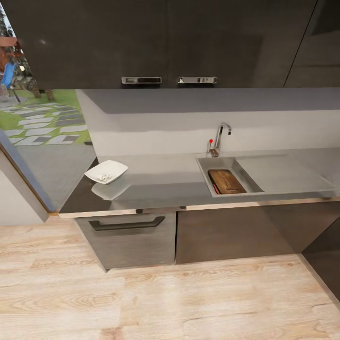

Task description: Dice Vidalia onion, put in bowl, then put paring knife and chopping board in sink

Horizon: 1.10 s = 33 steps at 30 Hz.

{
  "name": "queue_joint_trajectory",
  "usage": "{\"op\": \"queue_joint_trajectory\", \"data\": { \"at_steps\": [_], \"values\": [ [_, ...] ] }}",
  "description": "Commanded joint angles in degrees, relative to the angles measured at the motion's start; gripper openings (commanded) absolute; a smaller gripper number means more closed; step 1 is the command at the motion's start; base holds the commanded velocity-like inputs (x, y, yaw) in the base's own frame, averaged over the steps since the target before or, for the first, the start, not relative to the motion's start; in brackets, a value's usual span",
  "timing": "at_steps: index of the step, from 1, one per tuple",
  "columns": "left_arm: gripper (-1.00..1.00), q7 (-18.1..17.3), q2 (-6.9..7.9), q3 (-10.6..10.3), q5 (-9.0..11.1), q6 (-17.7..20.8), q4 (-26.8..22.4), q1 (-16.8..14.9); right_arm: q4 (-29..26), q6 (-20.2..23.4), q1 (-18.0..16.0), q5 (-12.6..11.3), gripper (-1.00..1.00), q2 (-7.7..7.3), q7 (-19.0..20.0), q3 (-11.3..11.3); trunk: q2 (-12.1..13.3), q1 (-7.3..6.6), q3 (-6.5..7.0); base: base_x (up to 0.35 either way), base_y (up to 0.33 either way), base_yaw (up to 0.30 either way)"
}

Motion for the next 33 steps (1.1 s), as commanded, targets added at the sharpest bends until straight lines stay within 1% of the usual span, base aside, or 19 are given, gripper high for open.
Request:
{"op": "queue_joint_trajectory", "data": {
  "at_steps": [1,4,33],
  "values": [
    [1.00,0.2,0.02,-0.6,0.5,0.0,1.0,0.0,0.1,-0.2,-0.1,-0.6,1.00,0.06,0.3,0.4,-0.1,0.02,-0.07,0.000,0.000,0.000],
    [1.00,0.2,0.00,-0.5,0.5,-0.1,2.7,0.0,0.0,-0.2,-0.1,-0.5,1.00,-0.12,0.3,0.3,-0.1,0.02,-0.07,0.000,0.000,0.000],
    [1.00,0.2,-0.06,-0.5,0.4,-0.1,2.9,0.0,0.0,-0.2,0.0,-0.5,1.00,0.00,0.3,0.3,-0.1,0.02,-0.07,0.000,0.000,0.000]
  ]
}}
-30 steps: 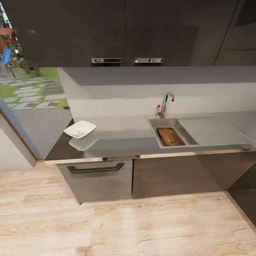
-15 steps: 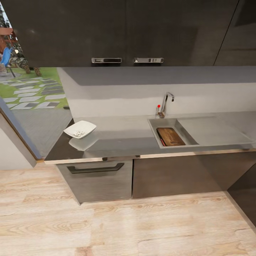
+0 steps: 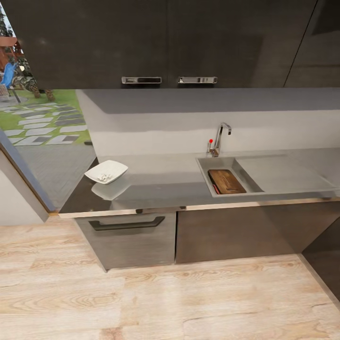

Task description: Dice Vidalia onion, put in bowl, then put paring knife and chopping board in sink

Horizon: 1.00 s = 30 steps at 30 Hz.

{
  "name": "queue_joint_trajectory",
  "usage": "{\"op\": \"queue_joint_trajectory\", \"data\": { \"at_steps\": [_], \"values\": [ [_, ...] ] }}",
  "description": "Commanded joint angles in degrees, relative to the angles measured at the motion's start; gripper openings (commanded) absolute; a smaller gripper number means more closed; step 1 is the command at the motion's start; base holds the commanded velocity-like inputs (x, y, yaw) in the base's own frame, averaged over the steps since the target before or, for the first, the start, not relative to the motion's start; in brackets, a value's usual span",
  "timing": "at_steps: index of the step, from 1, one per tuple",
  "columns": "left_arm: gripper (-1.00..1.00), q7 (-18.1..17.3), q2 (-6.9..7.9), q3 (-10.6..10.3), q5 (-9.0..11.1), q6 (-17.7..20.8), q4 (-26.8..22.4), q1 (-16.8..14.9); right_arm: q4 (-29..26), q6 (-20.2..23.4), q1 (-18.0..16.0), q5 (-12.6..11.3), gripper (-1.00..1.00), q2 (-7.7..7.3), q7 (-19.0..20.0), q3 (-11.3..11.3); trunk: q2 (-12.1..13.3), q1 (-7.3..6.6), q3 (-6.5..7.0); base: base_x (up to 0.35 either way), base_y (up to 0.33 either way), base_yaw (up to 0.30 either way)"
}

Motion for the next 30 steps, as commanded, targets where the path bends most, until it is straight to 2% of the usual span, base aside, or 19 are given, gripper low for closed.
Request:
{"op": "queue_joint_trajectory", "data": {
  "at_steps": [1,30],
  "values": [
    [1.00,0.1,0.01,-0.5,0.5,0.0,-0.1,0.0,0.1,-0.2,-0.1,-0.6,1.00,0.02,0.3,0.3,-0.1,0.02,-0.07,0.000,0.000,0.000],
    [1.00,0.1,0.01,-0.5,0.5,-0.1,-0.1,0.0,0.1,-0.2,-0.1,-0.6,1.00,0.02,0.3,0.3,-0.1,0.02,-0.07,0.000,0.000,0.000]
  ]
}}
